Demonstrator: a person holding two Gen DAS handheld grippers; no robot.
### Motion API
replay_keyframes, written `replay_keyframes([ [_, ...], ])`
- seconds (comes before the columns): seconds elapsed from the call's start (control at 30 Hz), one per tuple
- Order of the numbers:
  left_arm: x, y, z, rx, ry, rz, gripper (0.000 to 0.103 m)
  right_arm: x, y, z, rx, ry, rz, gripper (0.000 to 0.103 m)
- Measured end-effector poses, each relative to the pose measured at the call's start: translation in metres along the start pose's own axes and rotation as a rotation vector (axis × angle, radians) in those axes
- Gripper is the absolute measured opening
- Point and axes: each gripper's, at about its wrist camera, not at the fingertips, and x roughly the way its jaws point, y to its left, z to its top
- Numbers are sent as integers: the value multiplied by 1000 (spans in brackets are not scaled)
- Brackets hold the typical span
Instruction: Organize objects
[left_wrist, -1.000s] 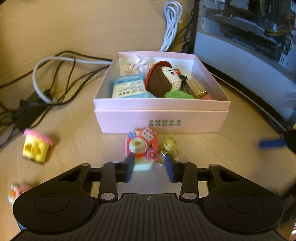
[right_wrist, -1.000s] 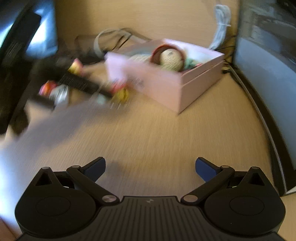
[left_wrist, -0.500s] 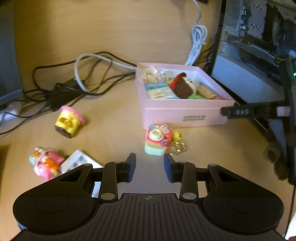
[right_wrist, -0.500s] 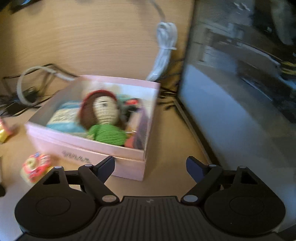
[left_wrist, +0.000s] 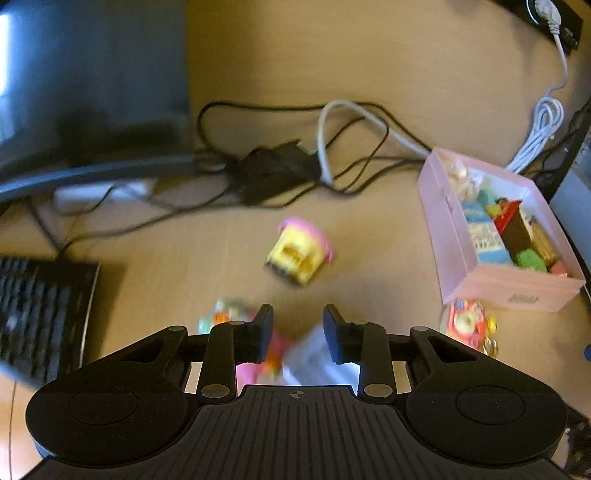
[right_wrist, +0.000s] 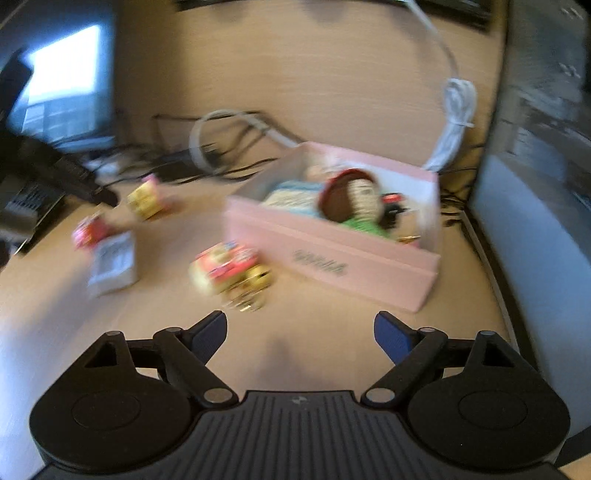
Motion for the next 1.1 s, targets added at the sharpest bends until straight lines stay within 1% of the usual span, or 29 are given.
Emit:
replay_keyframes([
  [0.07,-9,-1,-18,-125,-4,-30,34,-4,11,-6,-42,-3,6,88],
  [0.1,-10,-1,-25,-183,-3,-36,34,-5,15,-9,-56,-4,9,89],
  [0.13,-10,-3,-31,-243,-2,-26,34,-6,18,-11,-64,2,15,90],
  [0.17,-9,-7,-36,-282,-12,-20,33,-5,20,-13,-65,10,22,90],
  [0.2,-9,-12,-38,-285,-29,-18,34,-4,21,-14,-64,18,29,90],
  [0.27,-3,-26,-38,-240,-51,22,34,-2,24,-16,-66,30,36,90],
  [0.37,7,-34,-39,-198,-39,59,34,-2,25,-18,-68,37,42,91],
  [0.47,20,-35,-44,-184,-8,54,34,-5,26,-20,-76,40,46,91],
  [0.5,21,-37,-46,-166,-20,50,34,-5,26,-20,-77,41,47,92],
  [0.57,23,-41,-47,-101,-26,48,34,-5,25,-21,-77,47,45,92],
  [0.6,25,-43,-47,-72,-17,40,36,-4,25,-22,-76,50,44,92],
  [0.63,25,-47,-48,-32,-19,42,37,-5,24,-22,-74,53,43,92],
  [0.67,26,-52,-48,23,-16,58,38,-5,24,-23,-72,55,43,92],
  [0.8,30,-74,-50,155,-1,143,40,-3,22,-25,-66,71,47,92],
  [0.9,31,-77,-52,159,-5,155,38,-3,23,-28,-69,80,52,92],
  [1.0,32,-76,-49,173,11,144,39,-4,23,-31,-66,87,57,92],
  [1.03,32,-75,-48,172,17,134,40,-5,23,-32,-65,90,59,92],
  [1.1,32,-73,-46,177,29,107,48,-5,22,-35,-61,99,64,92],
])
